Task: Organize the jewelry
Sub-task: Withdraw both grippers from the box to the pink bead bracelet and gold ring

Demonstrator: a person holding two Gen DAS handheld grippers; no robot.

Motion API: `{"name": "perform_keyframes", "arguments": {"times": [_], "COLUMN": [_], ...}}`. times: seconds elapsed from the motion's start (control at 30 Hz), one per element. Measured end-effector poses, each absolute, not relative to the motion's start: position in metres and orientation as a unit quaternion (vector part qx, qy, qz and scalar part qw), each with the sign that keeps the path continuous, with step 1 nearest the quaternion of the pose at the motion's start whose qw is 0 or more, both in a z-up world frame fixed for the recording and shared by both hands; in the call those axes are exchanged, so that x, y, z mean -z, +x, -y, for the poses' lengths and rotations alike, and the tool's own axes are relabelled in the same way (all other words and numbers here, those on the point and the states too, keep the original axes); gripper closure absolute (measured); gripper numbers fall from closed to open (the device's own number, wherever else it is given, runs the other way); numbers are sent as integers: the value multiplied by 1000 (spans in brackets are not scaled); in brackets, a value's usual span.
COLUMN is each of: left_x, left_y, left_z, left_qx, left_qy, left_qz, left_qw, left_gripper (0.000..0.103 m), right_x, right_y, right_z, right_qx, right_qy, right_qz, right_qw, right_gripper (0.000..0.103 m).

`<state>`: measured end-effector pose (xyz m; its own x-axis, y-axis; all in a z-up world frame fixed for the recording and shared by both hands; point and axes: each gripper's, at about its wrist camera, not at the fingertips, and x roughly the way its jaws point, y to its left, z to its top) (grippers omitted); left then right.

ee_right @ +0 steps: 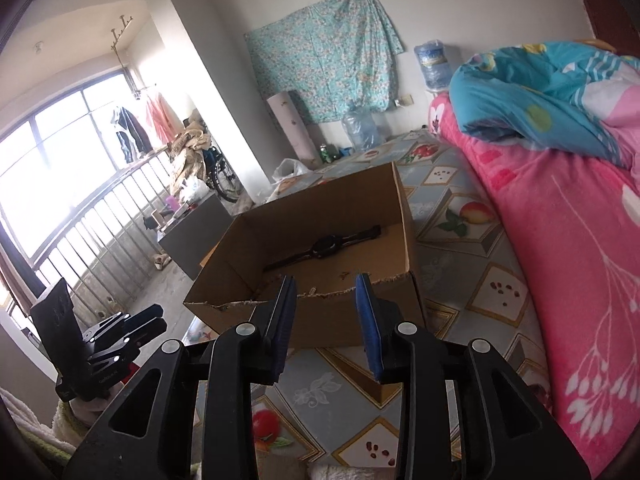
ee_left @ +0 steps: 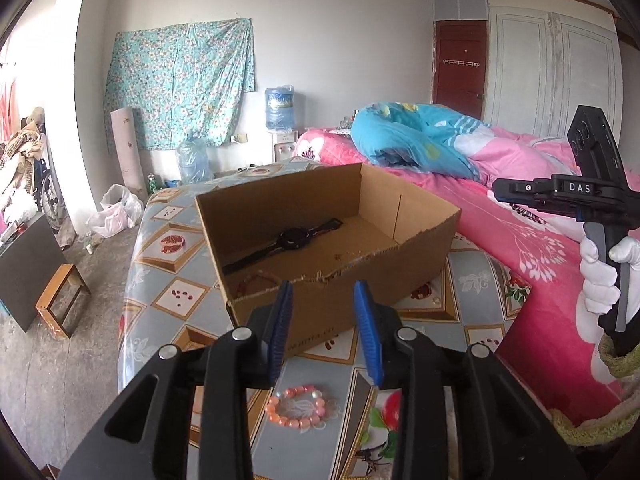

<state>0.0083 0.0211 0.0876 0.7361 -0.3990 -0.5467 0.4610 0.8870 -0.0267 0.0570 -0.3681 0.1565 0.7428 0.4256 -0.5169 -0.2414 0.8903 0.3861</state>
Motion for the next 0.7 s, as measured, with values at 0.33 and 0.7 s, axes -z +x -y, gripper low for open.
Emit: {"name": "perform_keyframes", "arguments": {"times": [0.33, 0.7], "left_x": [9, 28], "left_y": [14, 28], "left_z": [-1, 19], "left_qx": [222, 255], "left_qy": [80, 39], "left_qz": [-386, -408], "left_qw": [892, 875], "left_gripper": [66, 67], "right_x": [-99, -86], "right_y": [43, 44], "right_z": [364, 362], "right_qx": [-145, -123], "right_qy": [185, 162], "right_qz": [-393, -411], "right_qw": [889, 889], "right_gripper": [72, 72]}}
